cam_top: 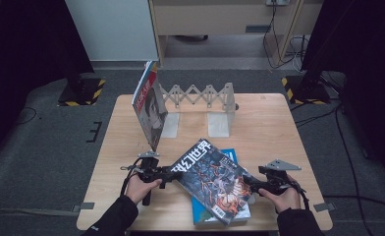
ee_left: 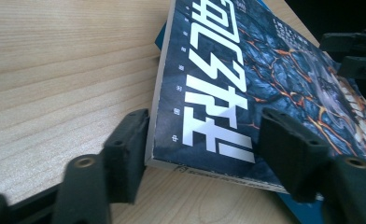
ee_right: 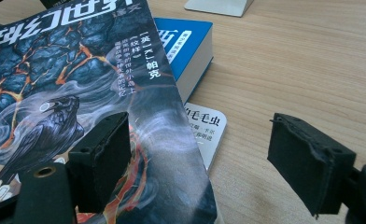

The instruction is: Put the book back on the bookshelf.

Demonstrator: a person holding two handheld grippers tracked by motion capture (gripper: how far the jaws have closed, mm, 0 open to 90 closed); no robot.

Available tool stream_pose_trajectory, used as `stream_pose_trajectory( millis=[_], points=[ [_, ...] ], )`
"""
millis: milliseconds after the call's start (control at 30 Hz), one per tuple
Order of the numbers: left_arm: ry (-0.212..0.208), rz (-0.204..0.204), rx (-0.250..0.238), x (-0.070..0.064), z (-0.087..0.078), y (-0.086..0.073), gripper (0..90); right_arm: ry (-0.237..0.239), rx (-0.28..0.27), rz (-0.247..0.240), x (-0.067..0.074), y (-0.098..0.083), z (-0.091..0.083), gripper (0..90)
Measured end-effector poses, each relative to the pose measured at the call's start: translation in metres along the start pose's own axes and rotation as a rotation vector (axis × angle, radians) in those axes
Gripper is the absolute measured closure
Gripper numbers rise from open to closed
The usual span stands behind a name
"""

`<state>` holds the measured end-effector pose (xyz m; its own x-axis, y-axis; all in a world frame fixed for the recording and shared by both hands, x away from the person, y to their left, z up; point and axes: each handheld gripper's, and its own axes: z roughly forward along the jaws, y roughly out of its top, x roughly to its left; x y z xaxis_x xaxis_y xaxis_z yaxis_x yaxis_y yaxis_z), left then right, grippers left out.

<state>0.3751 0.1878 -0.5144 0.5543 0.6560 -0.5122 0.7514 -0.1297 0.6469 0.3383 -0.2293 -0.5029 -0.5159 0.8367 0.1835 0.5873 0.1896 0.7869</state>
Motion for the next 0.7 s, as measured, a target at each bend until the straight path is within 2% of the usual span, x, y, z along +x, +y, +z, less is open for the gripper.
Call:
stream_pose_trajectory(
  millis=[133, 233, 400, 500, 567, 600, 700],
  points=[
    [-0.043, -0.054, 0.003, 0.0, 0.007, -0.004, 27.6, 0.006, -0.002, 0.007, -0.001, 0.0, 0.0, 21.2],
    [-0.055, -0.064, 0.004, 0.0, 0.009, -0.005, 25.6, 0.008, 0.002, 0.007, -0.001, 0.0, 0.0, 21.2],
    [-0.052, -0.077, -0.01, -0.001, 0.001, -0.001, 35.4, 0.007, 0.003, 0.006, -0.001, 0.0, 0.001, 21.2],
    [-0.087, -0.074, -0.055, -0.003, -0.008, 0.005, 43.1, 0.005, 0.005, 0.002, -0.002, 0.0, 0.0, 21.6],
    [-0.121, -0.089, -0.102, -0.007, -0.013, 0.007, 44.1, 0.005, 0.003, 0.001, -0.002, -0.001, 0.0, 21.7],
    [-0.129, -0.082, -0.114, -0.01, -0.014, 0.008, 44.1, 0.001, 0.001, 0.002, -0.002, -0.001, 0.0, 21.8],
    [-0.117, -0.066, -0.106, -0.014, -0.015, 0.009, 44.1, -0.001, 0.0, -0.002, -0.002, -0.001, 0.0, 22.3]
  ],
)
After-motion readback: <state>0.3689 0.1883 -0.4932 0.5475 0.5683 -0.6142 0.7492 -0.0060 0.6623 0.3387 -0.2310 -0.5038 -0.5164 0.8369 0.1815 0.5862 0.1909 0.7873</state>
